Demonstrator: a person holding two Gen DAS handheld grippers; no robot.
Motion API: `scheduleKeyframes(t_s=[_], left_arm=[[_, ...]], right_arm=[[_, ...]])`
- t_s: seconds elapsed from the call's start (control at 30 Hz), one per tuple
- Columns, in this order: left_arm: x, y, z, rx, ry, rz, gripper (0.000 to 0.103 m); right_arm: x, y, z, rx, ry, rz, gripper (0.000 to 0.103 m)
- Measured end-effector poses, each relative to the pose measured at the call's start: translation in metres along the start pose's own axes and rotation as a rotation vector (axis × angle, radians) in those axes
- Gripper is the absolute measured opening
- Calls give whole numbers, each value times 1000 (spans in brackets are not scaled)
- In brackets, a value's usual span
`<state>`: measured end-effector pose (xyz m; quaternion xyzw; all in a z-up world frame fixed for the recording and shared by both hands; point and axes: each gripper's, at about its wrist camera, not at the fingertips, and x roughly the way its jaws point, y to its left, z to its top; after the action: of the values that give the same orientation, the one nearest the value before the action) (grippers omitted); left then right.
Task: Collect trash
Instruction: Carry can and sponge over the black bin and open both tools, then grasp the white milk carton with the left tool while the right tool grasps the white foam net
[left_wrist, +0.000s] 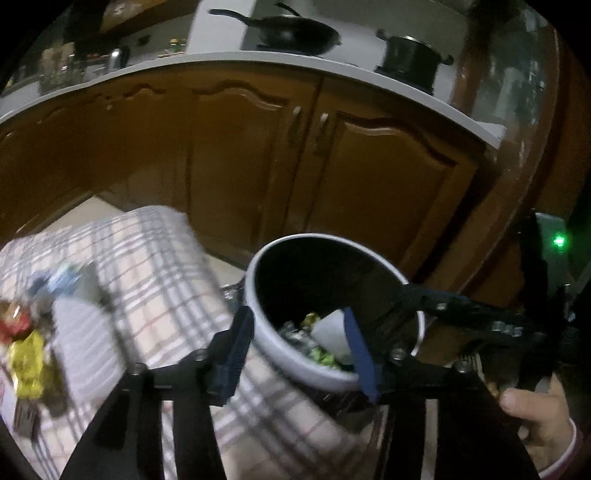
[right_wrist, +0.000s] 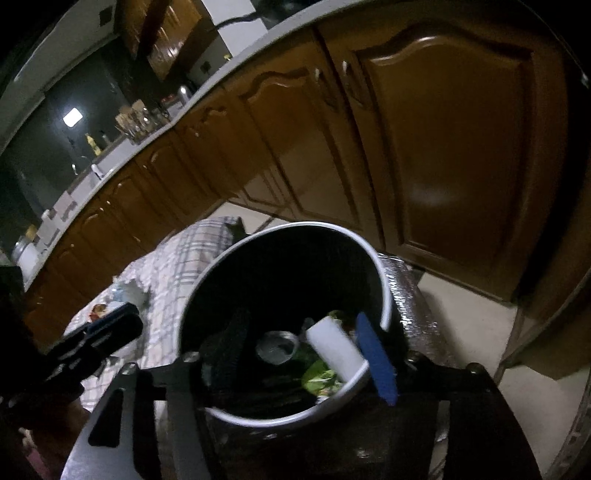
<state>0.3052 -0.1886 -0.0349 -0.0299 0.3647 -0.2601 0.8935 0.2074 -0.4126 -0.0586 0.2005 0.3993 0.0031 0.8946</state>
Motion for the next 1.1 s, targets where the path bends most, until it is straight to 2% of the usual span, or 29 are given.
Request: scheduleKeyframes(t_s=[0.07, 0.17, 0.43, 0.7, 0.93, 1.1], left_arm=[[-11, 9, -11, -22, 5, 21, 59], [-29, 25, -28, -62, 6, 52, 61], [-84, 68, -67, -150, -21, 172, 61], [-132, 105, -89, -250, -34, 271, 61], [-157, 134, -97, -350, -40, 330, 62], [-157, 151, -93, -408, -34, 361, 68]], right_arm=[[-3, 10, -6, -5, -11, 21, 88], [-3, 30, -18, -27, -11, 48, 92], [6, 80, -43, -77, 12, 118, 92], [24, 125, -62, -142, 50, 154, 93], [40, 154, -72, -169, 86, 188, 93], [49, 171, -69, -191, 95, 210, 93]])
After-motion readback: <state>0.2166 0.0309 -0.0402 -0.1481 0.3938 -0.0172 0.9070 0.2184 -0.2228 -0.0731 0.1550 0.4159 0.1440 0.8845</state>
